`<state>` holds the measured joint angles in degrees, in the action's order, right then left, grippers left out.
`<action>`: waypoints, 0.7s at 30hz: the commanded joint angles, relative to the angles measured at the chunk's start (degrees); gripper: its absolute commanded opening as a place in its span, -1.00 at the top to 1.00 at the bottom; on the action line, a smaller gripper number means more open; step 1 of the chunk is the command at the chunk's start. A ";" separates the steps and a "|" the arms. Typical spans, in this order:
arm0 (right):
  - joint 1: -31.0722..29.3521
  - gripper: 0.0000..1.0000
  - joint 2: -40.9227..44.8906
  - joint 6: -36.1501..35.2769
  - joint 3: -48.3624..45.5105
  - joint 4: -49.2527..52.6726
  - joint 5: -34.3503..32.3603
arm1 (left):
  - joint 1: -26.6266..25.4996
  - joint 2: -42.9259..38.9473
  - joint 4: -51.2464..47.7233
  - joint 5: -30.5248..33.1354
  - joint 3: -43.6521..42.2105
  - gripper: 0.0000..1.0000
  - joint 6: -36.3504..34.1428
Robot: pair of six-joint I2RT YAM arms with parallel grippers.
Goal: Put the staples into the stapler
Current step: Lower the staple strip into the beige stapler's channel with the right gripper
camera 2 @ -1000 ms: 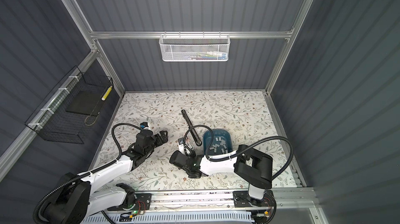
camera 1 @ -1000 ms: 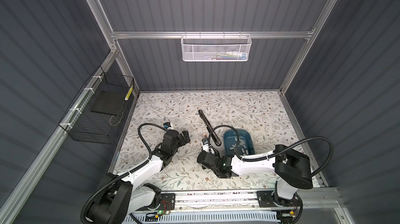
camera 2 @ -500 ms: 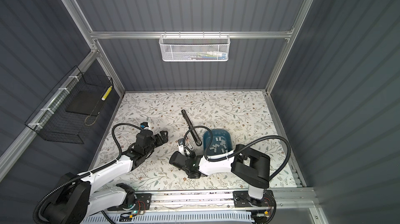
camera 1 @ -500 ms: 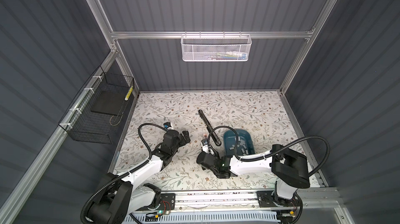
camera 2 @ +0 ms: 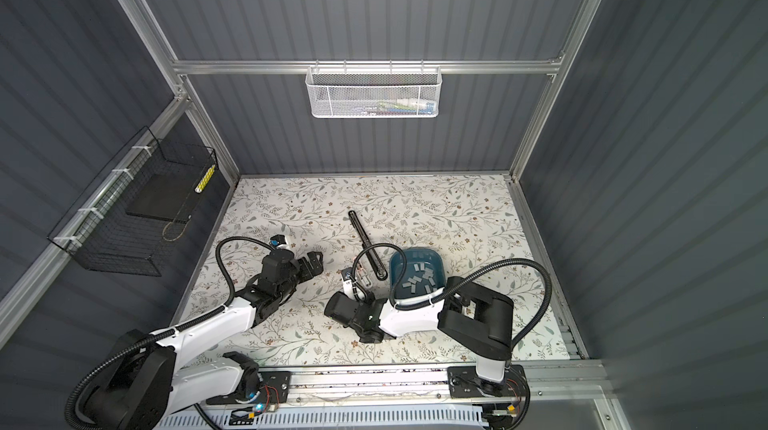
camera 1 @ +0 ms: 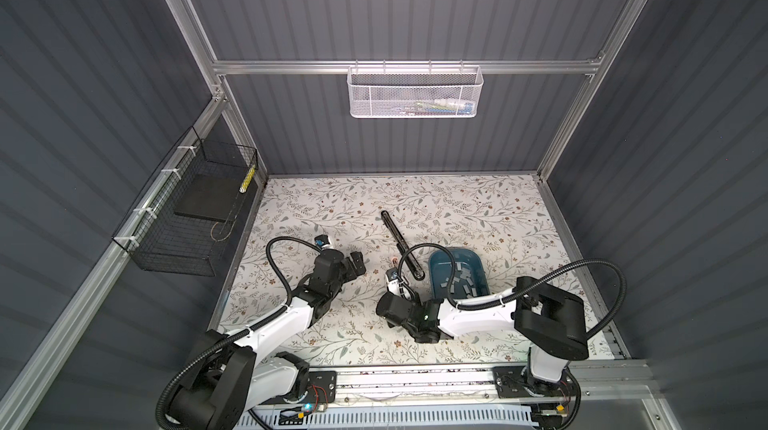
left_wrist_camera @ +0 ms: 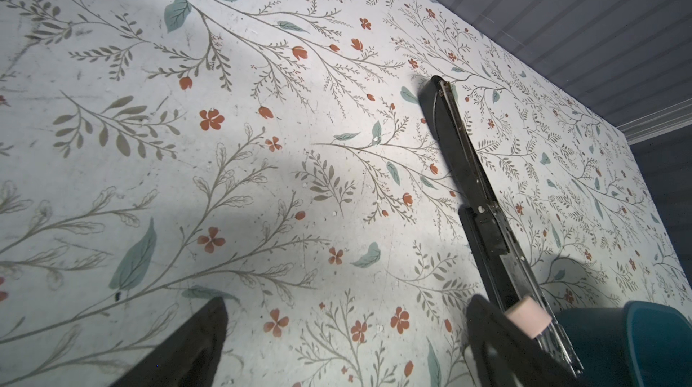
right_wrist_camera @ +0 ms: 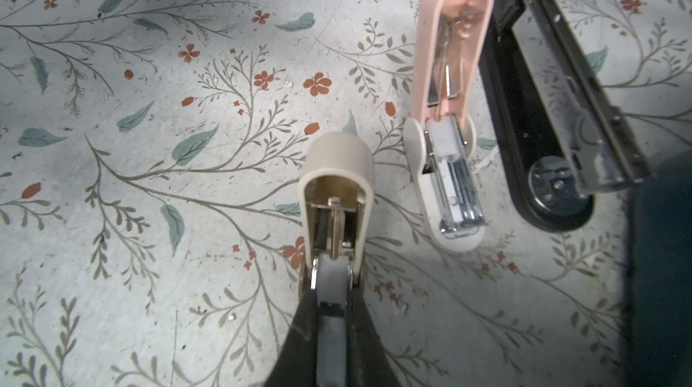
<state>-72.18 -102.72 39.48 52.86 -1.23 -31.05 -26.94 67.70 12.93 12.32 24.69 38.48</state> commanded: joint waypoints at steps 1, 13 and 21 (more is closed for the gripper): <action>-0.17 0.98 0.89 0.59 1.10 1.73 -0.67 | 0.02 0.44 0.25 -0.45 0.98 -1.00 0.66; -0.29 0.98 2.53 0.73 0.83 1.77 -0.86 | 0.04 0.84 0.33 -0.74 0.98 -0.99 0.83; -0.26 0.98 1.74 1.19 1.19 1.83 -0.59 | 0.04 0.76 0.34 -0.76 0.98 -1.00 0.82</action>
<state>-72.20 -100.82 39.90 52.93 -0.40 -31.07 -26.94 68.16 12.93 11.92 24.69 38.70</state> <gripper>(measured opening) 0.133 0.997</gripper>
